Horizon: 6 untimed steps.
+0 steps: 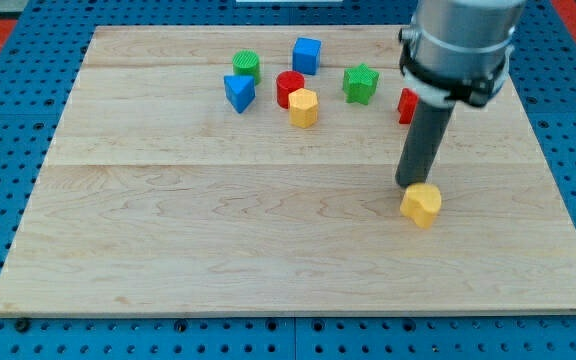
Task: Push the yellow heart to the bottom center
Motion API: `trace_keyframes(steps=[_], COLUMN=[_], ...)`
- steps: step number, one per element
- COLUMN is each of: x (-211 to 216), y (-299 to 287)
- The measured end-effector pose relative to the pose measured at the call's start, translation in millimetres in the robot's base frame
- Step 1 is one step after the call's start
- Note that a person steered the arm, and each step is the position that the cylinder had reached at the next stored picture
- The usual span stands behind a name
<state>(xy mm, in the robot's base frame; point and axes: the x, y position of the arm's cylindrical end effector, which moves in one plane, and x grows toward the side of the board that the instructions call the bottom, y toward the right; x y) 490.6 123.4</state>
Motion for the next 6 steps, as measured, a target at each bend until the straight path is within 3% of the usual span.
trace_keyframes(steps=[2,3,4,6], x=[-7.7,6.0,49.4,78.0], y=[7.9,35.6,24.8,-93.0])
